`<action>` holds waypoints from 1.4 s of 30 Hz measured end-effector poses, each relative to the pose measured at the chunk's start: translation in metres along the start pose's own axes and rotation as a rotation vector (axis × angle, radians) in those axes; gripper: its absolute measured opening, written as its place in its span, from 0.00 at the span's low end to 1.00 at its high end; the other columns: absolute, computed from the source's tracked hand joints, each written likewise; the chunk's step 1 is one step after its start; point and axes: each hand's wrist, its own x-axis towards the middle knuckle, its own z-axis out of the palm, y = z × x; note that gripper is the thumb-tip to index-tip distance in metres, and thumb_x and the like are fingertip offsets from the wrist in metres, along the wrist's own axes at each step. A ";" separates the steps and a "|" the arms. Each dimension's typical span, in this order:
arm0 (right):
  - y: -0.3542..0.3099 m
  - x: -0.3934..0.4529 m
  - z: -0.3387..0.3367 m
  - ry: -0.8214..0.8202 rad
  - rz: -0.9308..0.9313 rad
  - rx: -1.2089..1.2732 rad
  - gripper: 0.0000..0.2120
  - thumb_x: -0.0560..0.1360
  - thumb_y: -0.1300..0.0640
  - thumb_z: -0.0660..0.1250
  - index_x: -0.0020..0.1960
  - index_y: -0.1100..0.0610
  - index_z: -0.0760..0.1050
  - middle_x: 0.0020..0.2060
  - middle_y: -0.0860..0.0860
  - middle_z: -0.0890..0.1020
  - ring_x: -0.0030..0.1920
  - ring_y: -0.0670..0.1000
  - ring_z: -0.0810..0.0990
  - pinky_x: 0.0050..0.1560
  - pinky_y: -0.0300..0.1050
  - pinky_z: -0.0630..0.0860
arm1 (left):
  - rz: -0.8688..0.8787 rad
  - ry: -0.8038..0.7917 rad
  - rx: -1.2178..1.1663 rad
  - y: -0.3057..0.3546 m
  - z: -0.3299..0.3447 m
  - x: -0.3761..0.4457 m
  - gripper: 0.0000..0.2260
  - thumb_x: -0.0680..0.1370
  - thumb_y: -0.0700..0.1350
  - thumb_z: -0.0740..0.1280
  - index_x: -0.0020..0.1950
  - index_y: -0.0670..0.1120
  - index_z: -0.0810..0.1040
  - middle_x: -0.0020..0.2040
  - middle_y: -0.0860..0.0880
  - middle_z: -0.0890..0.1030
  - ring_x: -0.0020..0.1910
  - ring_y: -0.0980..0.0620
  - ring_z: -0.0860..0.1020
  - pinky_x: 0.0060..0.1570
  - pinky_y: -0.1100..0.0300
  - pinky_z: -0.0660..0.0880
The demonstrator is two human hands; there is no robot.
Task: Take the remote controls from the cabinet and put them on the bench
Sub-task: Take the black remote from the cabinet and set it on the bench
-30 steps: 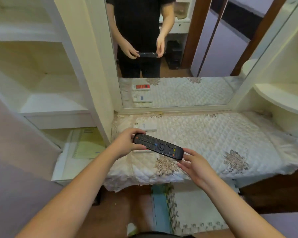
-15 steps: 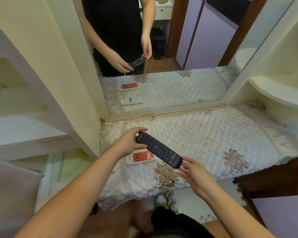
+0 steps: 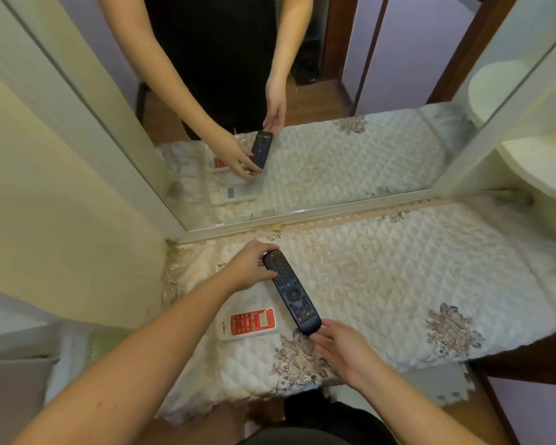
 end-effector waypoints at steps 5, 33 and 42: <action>-0.002 0.023 -0.001 -0.019 0.082 0.026 0.14 0.78 0.69 0.54 0.59 0.63 0.73 0.48 0.57 0.80 0.56 0.53 0.76 0.56 0.43 0.73 | -0.052 -0.045 0.129 0.006 0.011 0.027 0.28 0.74 0.48 0.71 0.72 0.47 0.68 0.61 0.45 0.67 0.59 0.47 0.73 0.64 0.55 0.71; -0.013 0.056 0.001 0.023 0.229 0.048 0.14 0.77 0.69 0.55 0.61 0.68 0.70 0.43 0.60 0.78 0.56 0.57 0.75 0.66 0.49 0.67 | -0.142 -0.065 0.193 0.010 0.028 0.068 0.25 0.77 0.36 0.59 0.75 0.47 0.64 0.72 0.44 0.70 0.70 0.44 0.69 0.65 0.55 0.66; -0.013 0.051 -0.003 0.102 0.178 0.005 0.21 0.78 0.68 0.55 0.69 0.72 0.62 0.69 0.70 0.66 0.70 0.64 0.67 0.71 0.52 0.64 | -0.130 -0.004 0.158 0.009 0.030 0.060 0.22 0.78 0.38 0.60 0.73 0.45 0.67 0.72 0.43 0.70 0.69 0.44 0.70 0.65 0.52 0.68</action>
